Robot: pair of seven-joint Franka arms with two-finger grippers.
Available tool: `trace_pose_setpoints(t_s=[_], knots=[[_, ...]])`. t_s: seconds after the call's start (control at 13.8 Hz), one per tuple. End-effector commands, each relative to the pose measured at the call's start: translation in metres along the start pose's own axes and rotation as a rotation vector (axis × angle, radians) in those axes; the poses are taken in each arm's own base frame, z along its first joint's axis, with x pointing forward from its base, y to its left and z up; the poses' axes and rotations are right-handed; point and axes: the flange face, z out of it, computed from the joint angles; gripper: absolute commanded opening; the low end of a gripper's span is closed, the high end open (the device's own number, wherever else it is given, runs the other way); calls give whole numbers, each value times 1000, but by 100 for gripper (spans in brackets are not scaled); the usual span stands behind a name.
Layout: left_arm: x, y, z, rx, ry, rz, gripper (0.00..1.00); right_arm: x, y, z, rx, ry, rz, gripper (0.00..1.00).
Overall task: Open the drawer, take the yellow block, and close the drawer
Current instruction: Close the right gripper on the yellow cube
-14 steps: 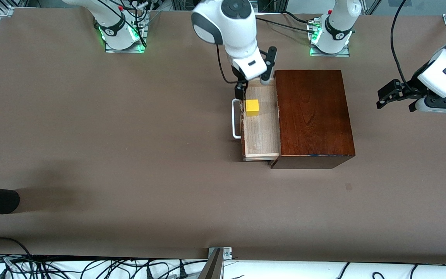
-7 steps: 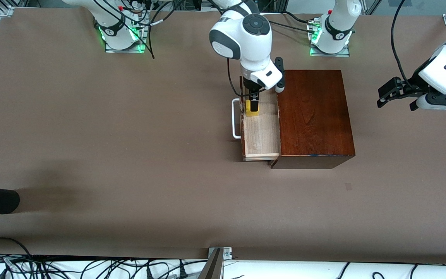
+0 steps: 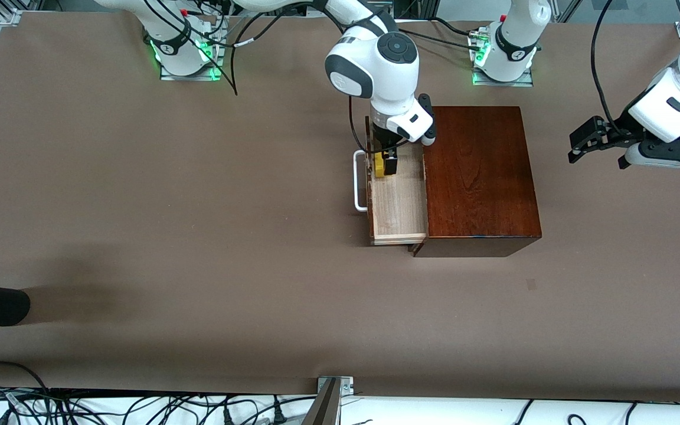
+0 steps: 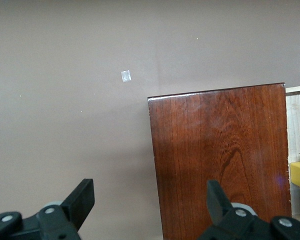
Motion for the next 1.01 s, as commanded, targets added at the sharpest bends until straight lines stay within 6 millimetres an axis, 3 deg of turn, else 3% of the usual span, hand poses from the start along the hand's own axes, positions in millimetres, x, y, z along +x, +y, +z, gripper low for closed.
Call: trace_pose_setpoints(t_s=[0.0,0.22,0.29,0.43,0.58,0.65,0.94], knots=[[1,1,-4,19,14,18,100,5,5,8,-27,6,-20,100],[0,0,-3,19,9,17,100,7,2,17,-28,8,-22,100],[0,0,-3,19,9,17,100,6,4,17,-28,7,-21,94],[0,0,-3,19,9,18,100,5,6,17,-31,9,-20,59],[0,0,-4,19,11,18,100,4,8,17,-32,10,-16,6],[0,0,-3,19,9,18,100,3,8,15,-33,11,-7,0],[0,0,-4,19,11,18,100,5,21,-12,-40,26,12,0]])
